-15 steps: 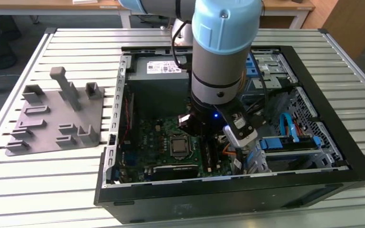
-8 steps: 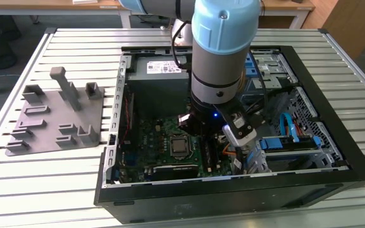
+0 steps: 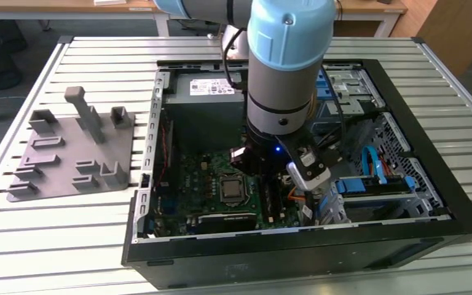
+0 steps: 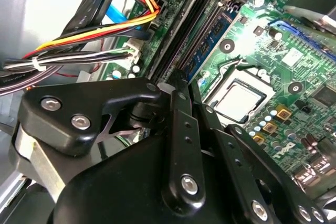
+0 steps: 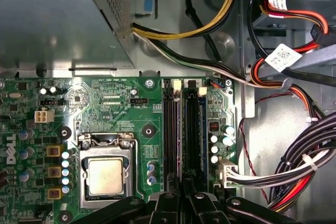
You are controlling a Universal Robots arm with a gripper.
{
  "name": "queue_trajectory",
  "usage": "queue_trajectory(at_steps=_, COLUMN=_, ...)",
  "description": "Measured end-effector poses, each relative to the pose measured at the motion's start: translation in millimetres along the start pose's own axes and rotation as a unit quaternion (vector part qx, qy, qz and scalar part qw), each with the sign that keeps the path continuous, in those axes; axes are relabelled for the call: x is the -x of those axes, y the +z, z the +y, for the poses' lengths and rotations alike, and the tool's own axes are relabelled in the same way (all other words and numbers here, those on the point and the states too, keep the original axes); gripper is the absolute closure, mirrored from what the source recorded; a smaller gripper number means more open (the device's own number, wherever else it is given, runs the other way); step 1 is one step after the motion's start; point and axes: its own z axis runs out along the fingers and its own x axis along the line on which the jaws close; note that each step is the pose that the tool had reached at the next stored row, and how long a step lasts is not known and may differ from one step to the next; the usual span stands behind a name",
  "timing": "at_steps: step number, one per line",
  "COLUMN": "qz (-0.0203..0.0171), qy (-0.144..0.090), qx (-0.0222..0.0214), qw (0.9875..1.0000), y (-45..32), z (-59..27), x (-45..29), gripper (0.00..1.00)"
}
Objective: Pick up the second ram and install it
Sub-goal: 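Insert the second ram into the second slot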
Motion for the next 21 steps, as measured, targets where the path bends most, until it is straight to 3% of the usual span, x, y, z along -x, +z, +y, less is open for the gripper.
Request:
queue_trajectory(at_steps=5, qz=0.0001, qy=-0.005, qx=-0.0032, qw=1.0, y=0.1, z=-0.2, x=-0.1, gripper=0.86)
queue_trajectory(at_steps=21, qz=0.0001, qy=-0.005, qx=-0.0074, qw=1.0, y=5.1, z=0.8, x=-0.4, gripper=0.86)
